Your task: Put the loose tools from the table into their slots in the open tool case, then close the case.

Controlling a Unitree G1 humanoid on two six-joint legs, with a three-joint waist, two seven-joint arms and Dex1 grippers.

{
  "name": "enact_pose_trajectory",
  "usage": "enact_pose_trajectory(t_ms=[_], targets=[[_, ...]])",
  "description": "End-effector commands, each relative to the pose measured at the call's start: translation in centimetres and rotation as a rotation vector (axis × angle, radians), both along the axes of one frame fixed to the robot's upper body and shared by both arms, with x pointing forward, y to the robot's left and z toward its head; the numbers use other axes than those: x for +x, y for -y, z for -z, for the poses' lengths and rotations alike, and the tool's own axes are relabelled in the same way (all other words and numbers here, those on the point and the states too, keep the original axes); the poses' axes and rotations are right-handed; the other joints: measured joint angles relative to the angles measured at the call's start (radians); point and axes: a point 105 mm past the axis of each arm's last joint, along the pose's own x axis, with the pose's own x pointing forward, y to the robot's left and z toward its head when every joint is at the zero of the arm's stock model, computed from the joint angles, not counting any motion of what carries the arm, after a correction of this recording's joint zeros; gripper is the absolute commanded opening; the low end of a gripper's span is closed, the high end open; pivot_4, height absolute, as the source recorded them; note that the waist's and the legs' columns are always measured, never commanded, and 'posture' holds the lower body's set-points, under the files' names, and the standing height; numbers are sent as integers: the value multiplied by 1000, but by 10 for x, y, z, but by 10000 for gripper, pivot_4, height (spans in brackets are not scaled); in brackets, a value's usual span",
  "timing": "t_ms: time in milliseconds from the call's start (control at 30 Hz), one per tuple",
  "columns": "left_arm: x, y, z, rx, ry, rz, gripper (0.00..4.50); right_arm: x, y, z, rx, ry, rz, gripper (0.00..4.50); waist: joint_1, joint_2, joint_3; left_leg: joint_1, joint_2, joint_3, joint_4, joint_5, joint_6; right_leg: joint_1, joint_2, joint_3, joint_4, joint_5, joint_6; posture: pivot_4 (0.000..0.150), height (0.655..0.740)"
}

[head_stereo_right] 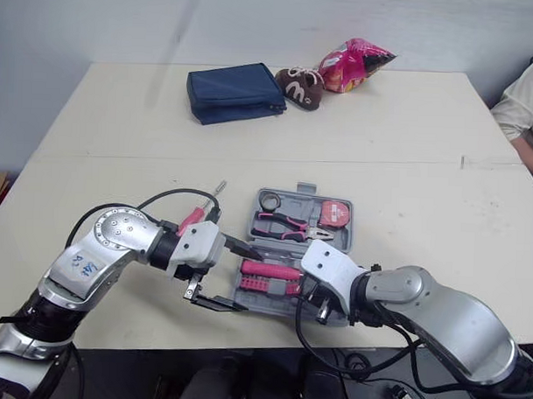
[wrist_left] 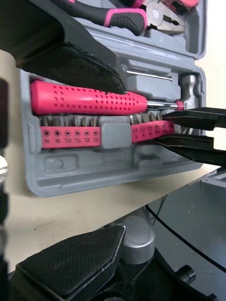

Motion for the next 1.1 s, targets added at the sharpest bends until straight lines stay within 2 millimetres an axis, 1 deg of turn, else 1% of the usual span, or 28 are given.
enact_pose_trajectory(t_ms=[33, 67, 133, 167, 233, 267, 300, 433, 533, 600, 633, 667, 700, 767, 833, 933, 967, 1100], targets=[[-5, 3, -3, -9, 33, 28, 45000, -16, -10, 3, 48, -73, -61, 5864, -1, 0, 0, 0, 0, 0, 0, 0, 0, 0, 0, 0, 0, 0, 0, 1500, 7338], [-4, 3, -3, -9, 34, 28, 45000, -17, -11, 2, 64, -84, -69, 5864, -2, 0, 0, 0, 0, 0, 0, 0, 0, 0, 0, 0, 0, 0, 0, 1500, 7338], [-4, 3, -2, -7, 39, 29, 45000, -18, -12, -2, 84, -90, -81, 15479, -3, 0, 0, 0, 0, 0, -1, 0, 0, 0, 1, 0, 2, 0, 0, 1500, 7338], [-4, 2, -2, -6, 40, 29, 45000, -18, -12, -3, 89, -90, -87, 17754, -4, 0, 0, 0, 0, 0, -1, 0, 0, 0, 1, 0, 2, 0, 0, 1500, 7338], [-3, 2, -2, -6, 42, 27, 45000, -20, -10, -7, 87, -87, -111, 28178, -4, 0, 0, 0, 0, 0, -1, 0, 0, 0, 0, 0, 2, 0, 0, 1500, 7338], [-3, 1, -2, -6, 43, 26, 45000, -22, -9, -8, 86, -89, -122, 34690, -4, 0, 0, 0, 0, 0, 0, 0, 0, 0, 0, 0, 2, 0, 0, 1500, 7338], [-3, 1, -2, -6, 43, 25, 45000, -22, -6, -9, 83, -90, -128, 37976, -4, 0, 0, 0, 0, 0, 0, 0, 1, 0, 0, 0, 1, 0, 0, 1500, 7338], [-2, -1, -1, -4, 46, 23, 45000, -22, -1, -16, 97, -80, -156, 37976, 0, 0, 0, 0, 0, 0, 0, -1, 1, 0, 0, 0, 0, 0, 0, 1500, 7338], [-1, -4, -1, -3, 49, 22, 45000, -22, -2, -24, 128, -15, -235, 37976, 2, 0, 0, 0, 0, 0, 0, -1, 1, 0, 0, 0, -2, 0, 0, 1500, 7338], [0, -3, -2, -7, 52, 22, 45000, -19, -8, -33, 304, 25, -279, 37976, 2, -1, 0, 0, 0, 0, -1, -1, 1, 0, 0, 0, -2, 0, 0, 1500, 7338], [0, -2, -3, -12, 52, 21, 45000, -22, -9, -37, 396, 44, -327, 37976, 4, -1, 0, 0, 0, 0, -1, -1, 1, 0, 1, -1, -2, 0, 0, 1500, 7338], [0, -2, -3, -16, 52, 20, 45000, -25, -10, -39, 453, 63, -364, 37976, 6, -1, 0, 0, 0, 0, -1, -1, 1, 0, 2, -1, -2, 0, 0, 1500, 7338], [0, -3, -4, -20, 51, 19, 45000, -26, -8, -37, 477, 76, -375, 35728, 6, -1, 0, 0, -1, 0, -1, -1, 1, 1, 3, -1, -2, 0, 0, 1500, 7338], [0, -2, -5, -24, 47, 18, 45000, -21, -3, -28, 514, 81, -343, 28885, 5, -1, 0, 0, -1, 1, -1, -1, 2, 1, 4, -1, 1, 1, 1, 1500, 7338], [0, -2, -5, -23, 47, 19, 45000, -17, 0, -19, 530, 79, -313, 19342, 5, -2, -1, 0, -2, 2, 0, 0, 3, 1, 3, -1, 1, 1, 2, 1500, 7338], [-1, -3, -6, -20, 47, 19, 45000, -10, 3, -12, 562, 81, -282, 3701, 4, -2, -1, 1, -2, 2, 0, 0, 3, 1, 2, 0, 1, 1, 3, 1500, 7338], [-1, -4, -6, -19, 47, 19, 45000, -8, 5, -9, 560, 82, -276, 837, 4, -2, -1, 1, -2, 2, 0, 0, 3, 1, 2, 0, 1, 1, 2, 1500, 7338], [-1, -5, -6, -18, 48, 16, 45000, -3, 11, 5, 534, 78, -261, 837, 4, -2, -1, 1, -1, 1, 0, 0, 3, 1, 2, -1, 1, 1, 2, 1500, 7338]])
